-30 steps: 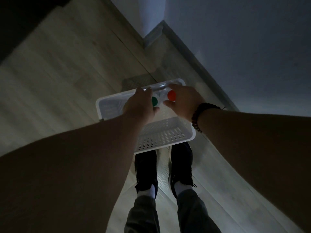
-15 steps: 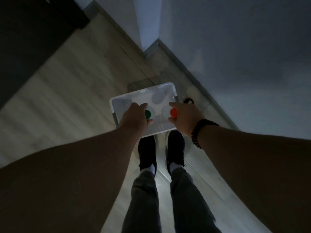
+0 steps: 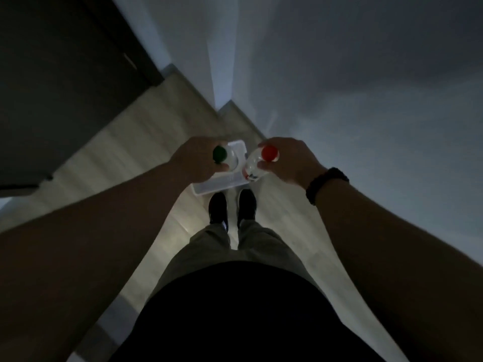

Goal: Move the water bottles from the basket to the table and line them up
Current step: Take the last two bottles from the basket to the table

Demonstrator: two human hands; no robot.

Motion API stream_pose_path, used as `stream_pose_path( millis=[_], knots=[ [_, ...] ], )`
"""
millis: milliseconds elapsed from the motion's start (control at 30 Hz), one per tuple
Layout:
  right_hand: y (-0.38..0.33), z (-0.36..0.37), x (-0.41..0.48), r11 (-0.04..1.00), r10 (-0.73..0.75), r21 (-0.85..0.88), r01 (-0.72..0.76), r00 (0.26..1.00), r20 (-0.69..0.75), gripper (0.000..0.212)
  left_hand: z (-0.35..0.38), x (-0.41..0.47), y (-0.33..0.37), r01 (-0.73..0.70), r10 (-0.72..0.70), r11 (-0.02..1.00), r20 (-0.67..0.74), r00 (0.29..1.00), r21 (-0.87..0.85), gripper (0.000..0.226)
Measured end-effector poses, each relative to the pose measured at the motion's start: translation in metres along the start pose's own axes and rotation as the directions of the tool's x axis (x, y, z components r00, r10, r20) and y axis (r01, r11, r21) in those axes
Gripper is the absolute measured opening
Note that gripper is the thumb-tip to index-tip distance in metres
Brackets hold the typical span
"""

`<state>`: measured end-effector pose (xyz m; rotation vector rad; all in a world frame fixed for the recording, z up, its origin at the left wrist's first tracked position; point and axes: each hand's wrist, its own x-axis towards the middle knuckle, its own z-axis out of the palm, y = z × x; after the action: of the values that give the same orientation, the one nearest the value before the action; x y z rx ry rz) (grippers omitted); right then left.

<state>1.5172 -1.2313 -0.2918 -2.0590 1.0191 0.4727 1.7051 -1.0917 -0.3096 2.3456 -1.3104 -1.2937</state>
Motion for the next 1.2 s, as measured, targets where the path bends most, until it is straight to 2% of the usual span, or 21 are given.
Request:
stream_pose_path(
  millis=[167, 367, 533, 667, 833, 933, 1067, 1200],
  knots=[
    [-0.029, -0.069, -0.048, 0.99, -0.087, 0.095, 0.102, 0.984, -0.154, 0.04, -0.066, -0.037, 0.047, -0.116, 0.109, 0.992, -0.109, 0.988, -0.054, 0.061],
    [-0.058, -0.15, -0.088, 0.943, -0.134, 0.242, 0.229, 0.925, -0.355, 0.031, -0.151, -0.066, 0.118, -0.248, 0.209, 0.954, -0.219, 0.953, -0.169, 0.059],
    [-0.074, -0.21, -0.121, 0.87, -0.186, 0.302, 0.39, 0.826, -0.532, 0.027, -0.2, -0.088, 0.173, -0.376, 0.26, 0.872, -0.356, 0.898, -0.313, 0.049],
    [-0.093, -0.252, -0.146, 0.793, -0.18, 0.354, 0.495, 0.746, -0.641, 0.029, -0.226, -0.103, 0.213, -0.521, 0.342, 0.77, -0.451, 0.825, -0.368, 0.038],
    [-0.114, -0.28, -0.178, 0.691, -0.184, 0.335, 0.641, 0.604, -0.775, 0.022, -0.246, -0.11, 0.255, -0.692, 0.441, 0.659, -0.594, 0.673, -0.294, 0.018],
    [-0.125, -0.285, -0.191, 0.638, -0.159, 0.321, 0.7, 0.527, -0.835, 0.01, -0.249, -0.111, 0.277, -0.745, 0.48, 0.637, -0.654, 0.585, -0.2, 0.023],
    [-0.136, -0.282, -0.201, 0.667, -0.053, 0.287, 0.687, 0.428, -0.902, 0.013, -0.247, -0.115, 0.298, -0.768, 0.525, 0.638, -0.698, 0.487, -0.056, 0.02],
    [-0.137, -0.271, -0.219, 0.705, 0.102, 0.319, 0.633, 0.355, -0.929, 0.016, -0.241, -0.123, 0.317, -0.819, 0.511, 0.548, -0.708, 0.487, -0.168, 0.022]
  ],
)
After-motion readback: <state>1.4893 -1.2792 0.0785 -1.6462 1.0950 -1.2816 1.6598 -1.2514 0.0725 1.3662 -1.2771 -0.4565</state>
